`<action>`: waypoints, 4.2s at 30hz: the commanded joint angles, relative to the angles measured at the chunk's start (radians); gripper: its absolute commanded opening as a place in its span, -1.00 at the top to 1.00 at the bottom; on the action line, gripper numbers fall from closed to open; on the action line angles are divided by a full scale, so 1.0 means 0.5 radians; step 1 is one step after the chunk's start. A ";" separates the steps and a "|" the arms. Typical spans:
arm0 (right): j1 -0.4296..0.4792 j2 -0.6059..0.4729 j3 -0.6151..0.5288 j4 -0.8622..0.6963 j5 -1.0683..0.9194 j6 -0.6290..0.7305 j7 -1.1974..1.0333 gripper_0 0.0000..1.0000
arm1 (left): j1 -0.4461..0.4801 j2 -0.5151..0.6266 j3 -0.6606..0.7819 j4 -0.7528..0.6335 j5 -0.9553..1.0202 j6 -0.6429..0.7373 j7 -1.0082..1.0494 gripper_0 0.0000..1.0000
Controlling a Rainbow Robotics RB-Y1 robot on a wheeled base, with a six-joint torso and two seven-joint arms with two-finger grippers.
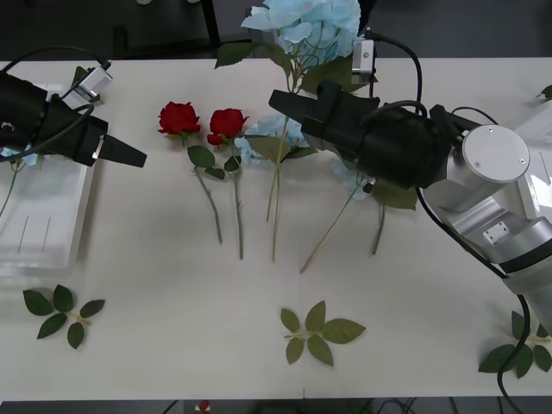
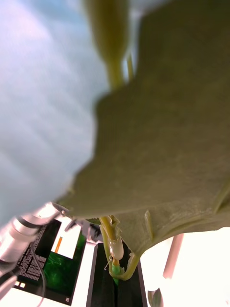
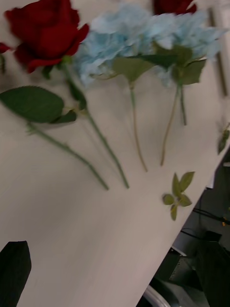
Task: Place the red flowers into the right box and the blue flowers into the left box. If a person shows an open palm, hand one flower to the person first, then continue sorting.
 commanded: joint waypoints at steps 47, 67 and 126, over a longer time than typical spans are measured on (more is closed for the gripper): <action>-0.045 -0.018 -0.041 -0.087 -0.072 -0.040 -0.025 1.00 | -0.013 -0.900 -0.084 0.107 0.861 -0.161 -0.864 1.00; -0.045 -0.042 -0.047 -0.105 -0.078 -0.052 -0.022 -0.22 | -0.004 -0.900 -0.084 0.107 0.861 -0.158 -0.864 1.00; 0.252 -0.598 -0.467 -0.007 2.257 0.635 -0.817 -0.61 | 0.014 -0.879 -0.084 0.107 0.888 -0.143 -0.879 1.00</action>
